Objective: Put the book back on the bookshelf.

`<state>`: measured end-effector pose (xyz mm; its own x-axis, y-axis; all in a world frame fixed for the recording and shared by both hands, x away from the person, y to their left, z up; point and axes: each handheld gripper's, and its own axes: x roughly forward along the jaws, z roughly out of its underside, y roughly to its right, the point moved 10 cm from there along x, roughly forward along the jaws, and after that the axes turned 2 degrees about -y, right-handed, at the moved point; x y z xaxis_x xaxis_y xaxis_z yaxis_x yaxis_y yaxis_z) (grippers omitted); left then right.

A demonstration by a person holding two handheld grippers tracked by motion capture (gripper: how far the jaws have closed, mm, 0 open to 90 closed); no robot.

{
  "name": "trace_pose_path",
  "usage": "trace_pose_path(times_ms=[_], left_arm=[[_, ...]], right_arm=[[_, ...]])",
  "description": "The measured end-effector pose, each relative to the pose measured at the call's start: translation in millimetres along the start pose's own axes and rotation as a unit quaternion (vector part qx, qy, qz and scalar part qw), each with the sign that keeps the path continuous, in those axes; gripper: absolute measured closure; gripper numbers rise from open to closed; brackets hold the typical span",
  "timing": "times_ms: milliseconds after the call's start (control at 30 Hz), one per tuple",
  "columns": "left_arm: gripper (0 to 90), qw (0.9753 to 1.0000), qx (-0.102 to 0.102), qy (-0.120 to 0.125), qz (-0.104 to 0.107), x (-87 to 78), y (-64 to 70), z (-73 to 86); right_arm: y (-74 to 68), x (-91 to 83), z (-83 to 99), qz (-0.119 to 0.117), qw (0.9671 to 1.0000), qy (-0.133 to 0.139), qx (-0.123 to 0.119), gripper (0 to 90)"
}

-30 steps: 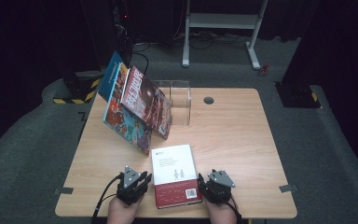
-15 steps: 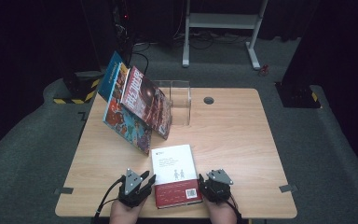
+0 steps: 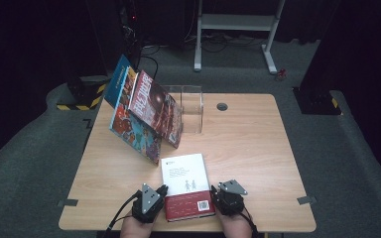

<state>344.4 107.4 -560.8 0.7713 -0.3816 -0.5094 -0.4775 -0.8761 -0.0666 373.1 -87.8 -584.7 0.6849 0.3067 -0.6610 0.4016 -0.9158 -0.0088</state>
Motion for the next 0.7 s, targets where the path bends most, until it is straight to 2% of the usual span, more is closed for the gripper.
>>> trace_pose_path(times_ms=[33,200,467,533,633,700], left_arm=[[85.5,1.0000,-0.007,0.000,0.002,0.1,-0.9,0.2],[86.7,0.9999,-0.008,0.004,-0.006,-0.1,-4.3,0.9],[87.2,0.9999,-0.009,0.006,-0.005,0.1,-4.3,0.8],[87.6,0.9999,-0.010,0.006,-0.005,0.2,-4.3,0.7],[87.6,0.9999,-0.010,0.004,-0.003,0.0,-4.9,0.5],[86.8,0.9998,-0.022,0.002,-0.002,-0.1,-5.8,0.2]], right_arm=[[-1.7,-1.0,-0.6,-0.004,1.0000,0.005,-0.001,69.8],[-11.9,-5.1,-4.0,-0.018,0.9994,0.027,-0.008,74.5],[-13.0,-5.5,-4.2,-0.016,0.9993,0.030,-0.013,73.6],[-11.9,-5.6,-4.1,-0.013,0.9994,0.030,-0.010,69.2],[-6.9,-7.2,-4.6,-0.014,0.9994,0.031,0.010,58.4],[-5.6,-10.3,-6.9,-0.016,0.9990,0.038,0.020,52.1]])
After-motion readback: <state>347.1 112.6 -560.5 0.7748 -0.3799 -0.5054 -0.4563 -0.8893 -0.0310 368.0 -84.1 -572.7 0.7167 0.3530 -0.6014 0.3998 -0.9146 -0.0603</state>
